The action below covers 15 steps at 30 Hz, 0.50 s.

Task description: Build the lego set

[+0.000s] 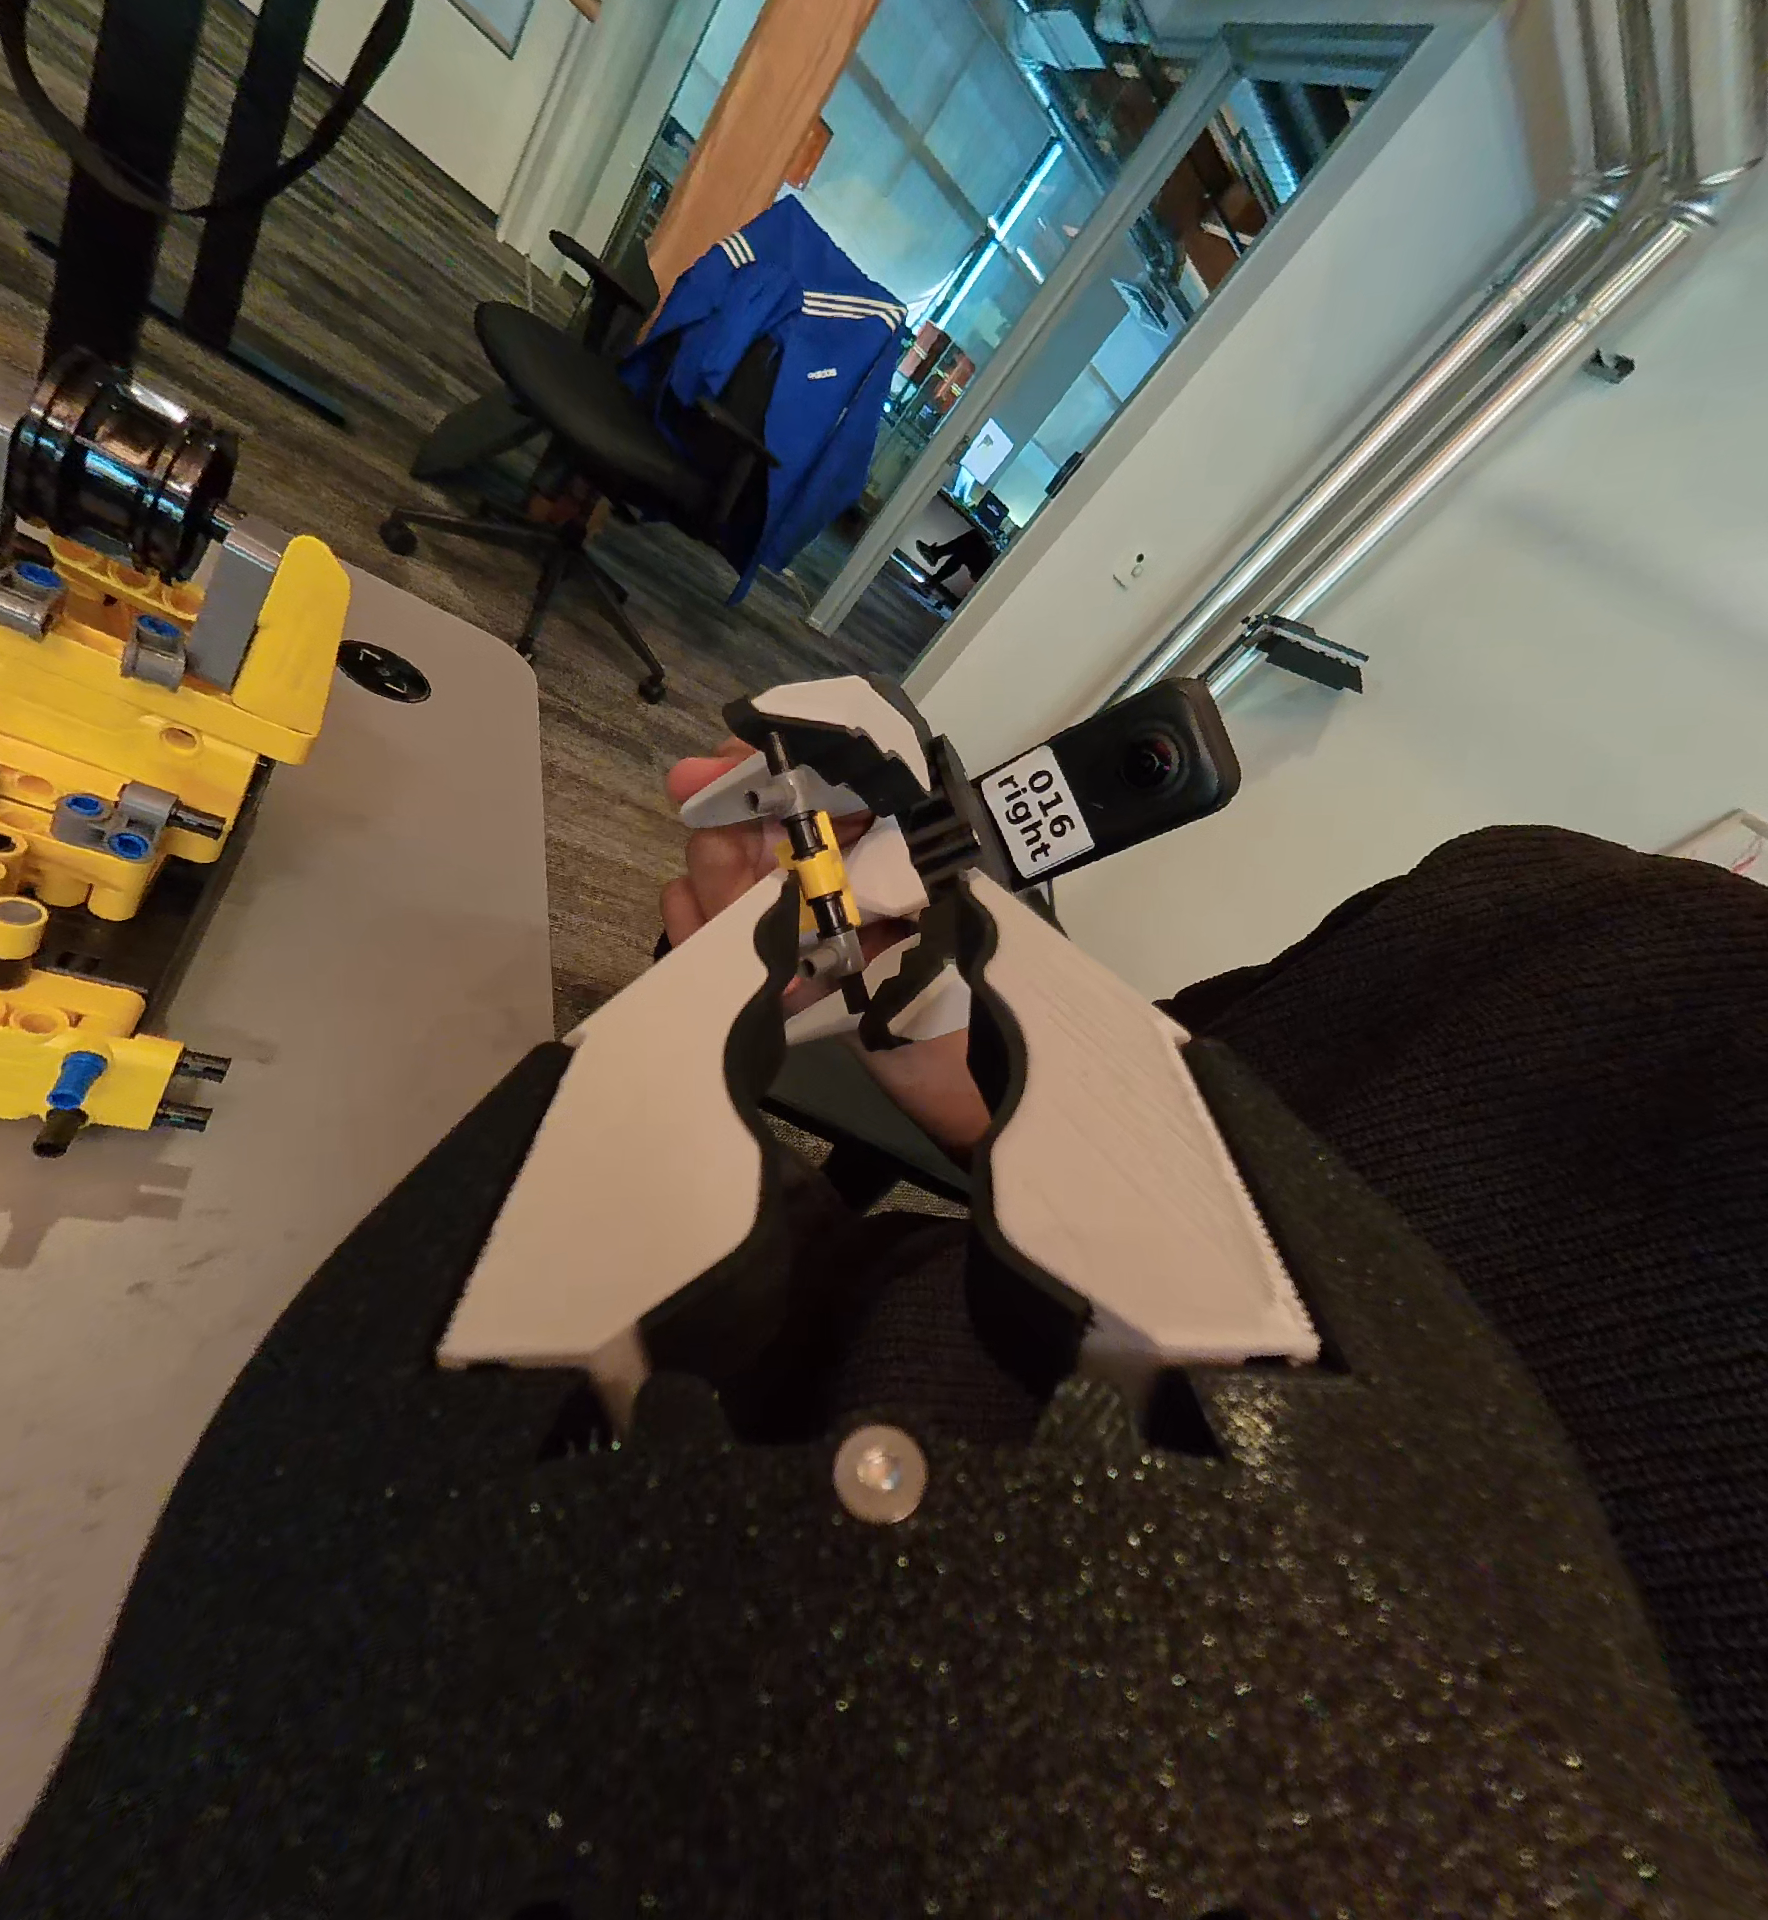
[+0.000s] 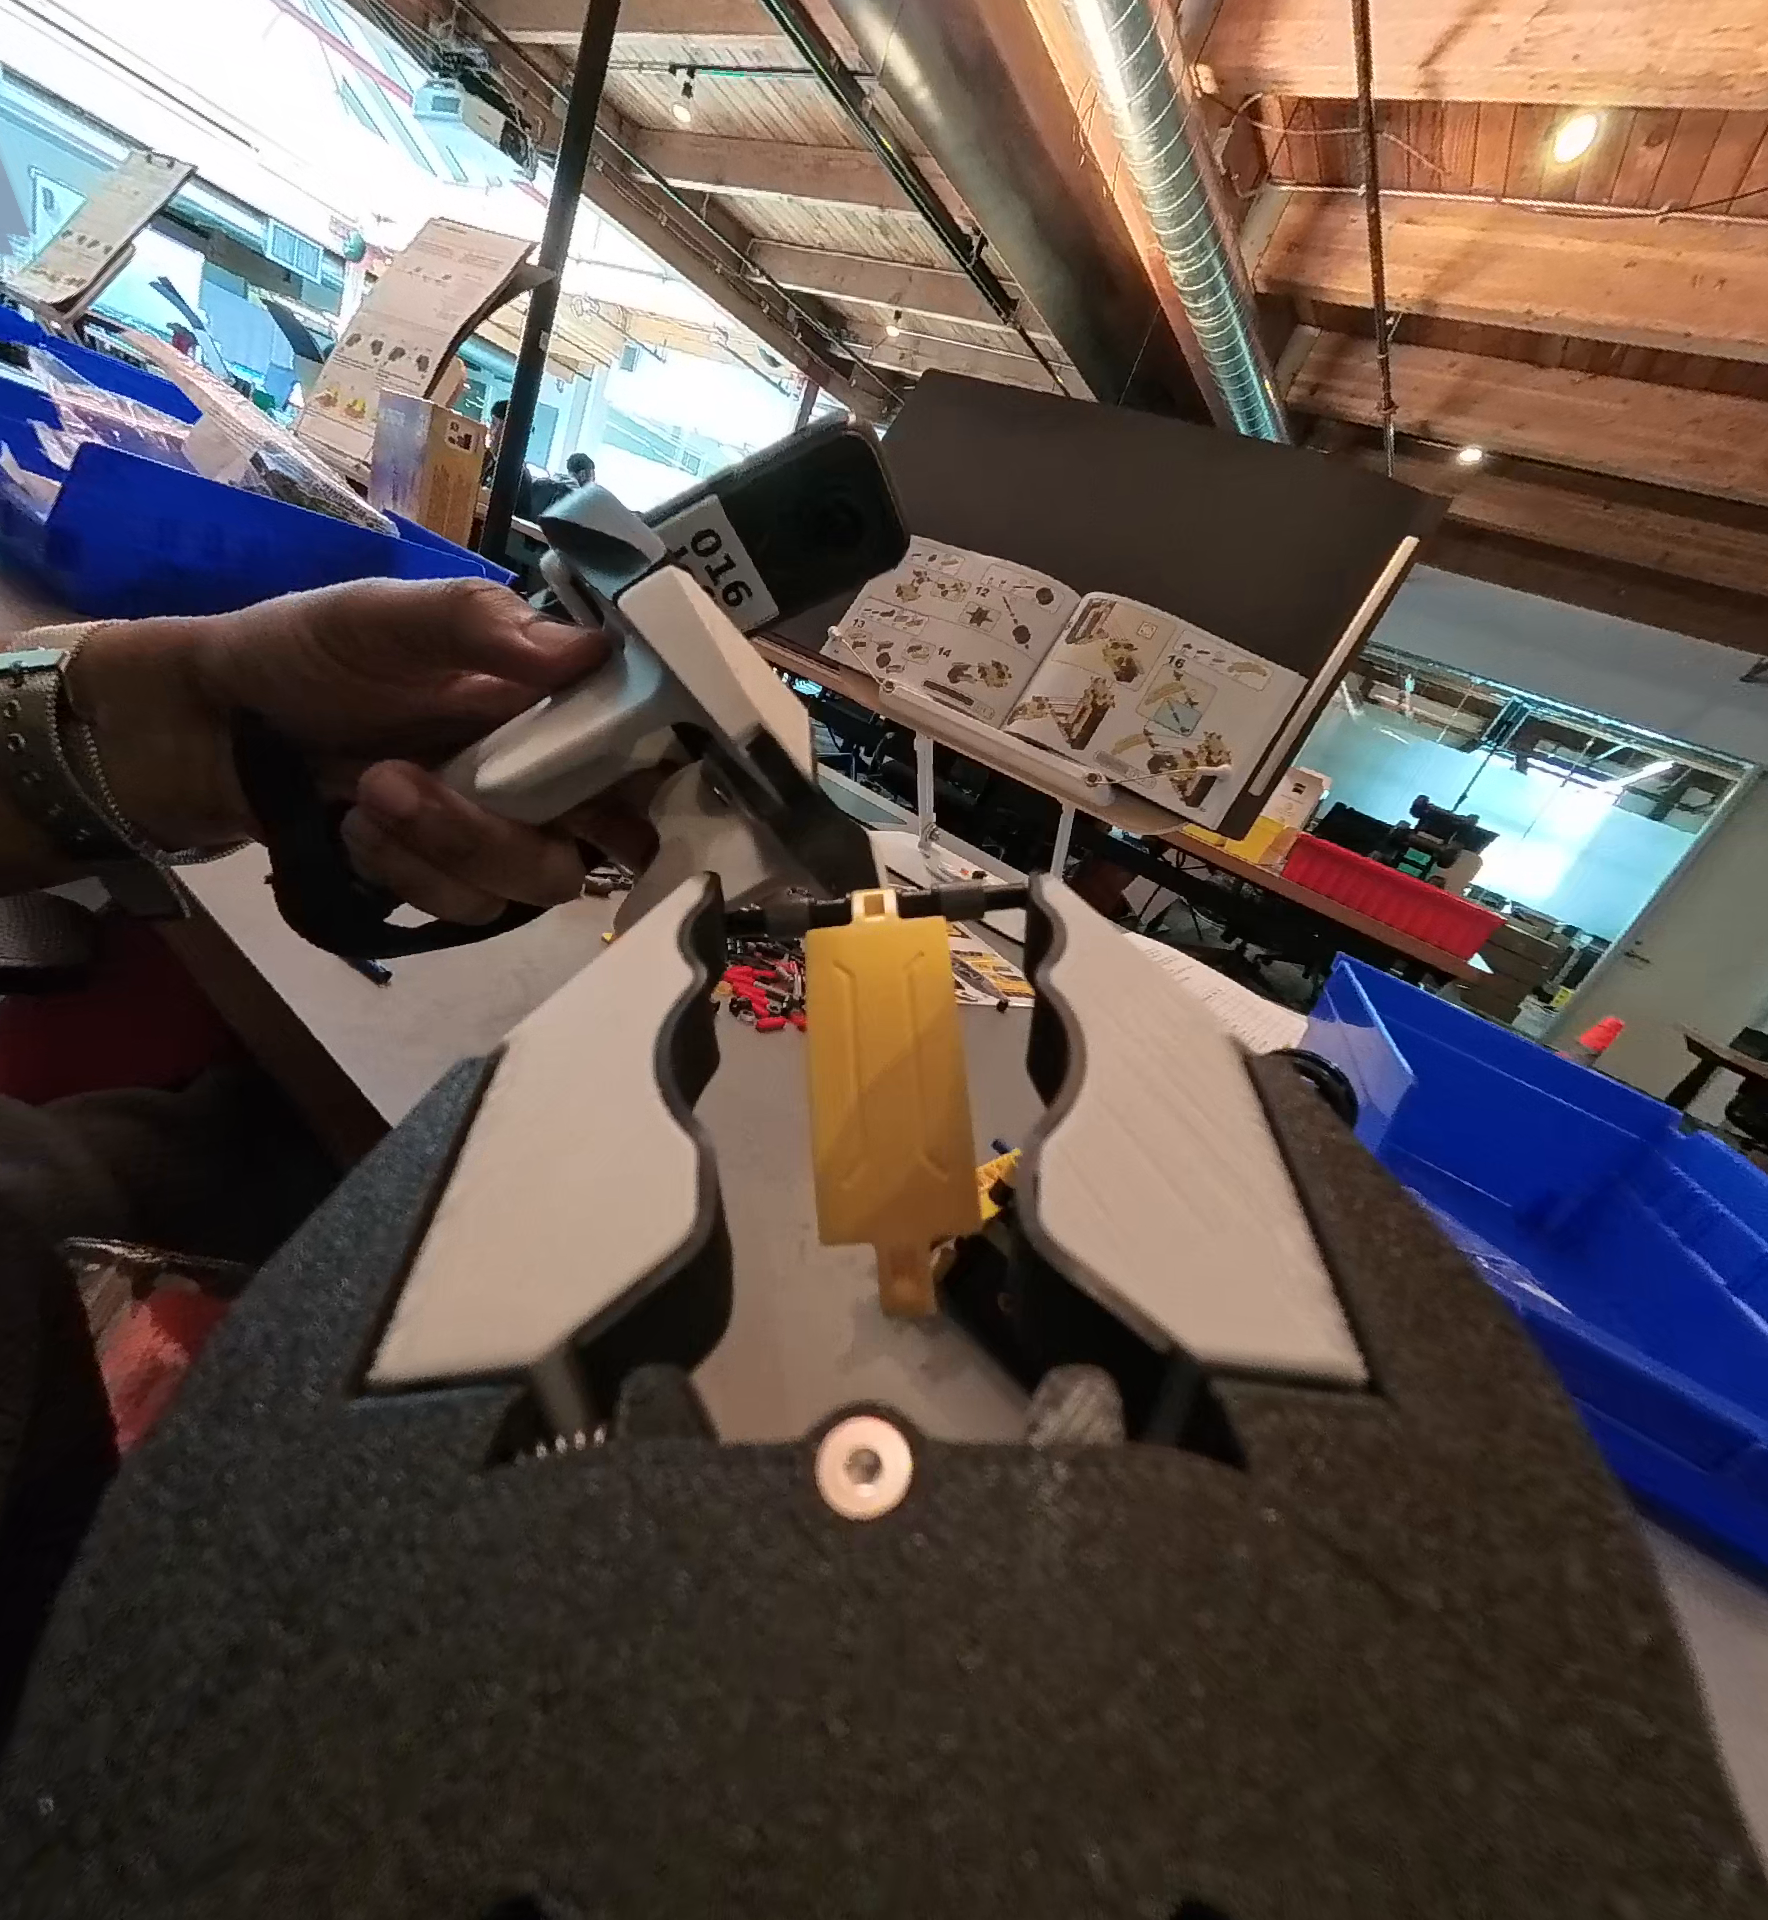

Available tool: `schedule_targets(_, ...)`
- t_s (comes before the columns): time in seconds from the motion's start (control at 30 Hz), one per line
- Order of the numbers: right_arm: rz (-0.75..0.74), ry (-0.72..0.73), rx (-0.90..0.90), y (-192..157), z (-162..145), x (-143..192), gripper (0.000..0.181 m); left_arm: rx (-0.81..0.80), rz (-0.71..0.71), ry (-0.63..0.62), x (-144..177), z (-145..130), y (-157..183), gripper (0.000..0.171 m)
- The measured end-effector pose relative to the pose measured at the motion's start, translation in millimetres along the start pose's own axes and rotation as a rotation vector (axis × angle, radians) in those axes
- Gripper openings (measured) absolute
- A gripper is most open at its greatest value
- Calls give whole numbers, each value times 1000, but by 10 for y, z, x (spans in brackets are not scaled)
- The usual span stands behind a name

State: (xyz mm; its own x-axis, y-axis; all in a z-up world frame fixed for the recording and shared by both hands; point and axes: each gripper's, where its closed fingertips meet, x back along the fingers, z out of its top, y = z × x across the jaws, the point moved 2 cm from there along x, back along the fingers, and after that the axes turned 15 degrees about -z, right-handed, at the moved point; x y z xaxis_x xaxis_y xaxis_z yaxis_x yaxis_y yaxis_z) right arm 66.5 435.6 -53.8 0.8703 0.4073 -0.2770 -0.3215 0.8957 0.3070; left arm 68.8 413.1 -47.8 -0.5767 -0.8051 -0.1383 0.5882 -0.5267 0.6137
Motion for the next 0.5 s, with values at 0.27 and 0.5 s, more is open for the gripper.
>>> schedule_targets(0.27, 1, 0, -1, -2, -2, -2, 56, 0, 3, -3, -1, -2, -1, 29)
schedule_targets(0.5, 0, -29, -66, 62, -47, 6, 56, -56, 283, -143, 184, -74, -234, 31)
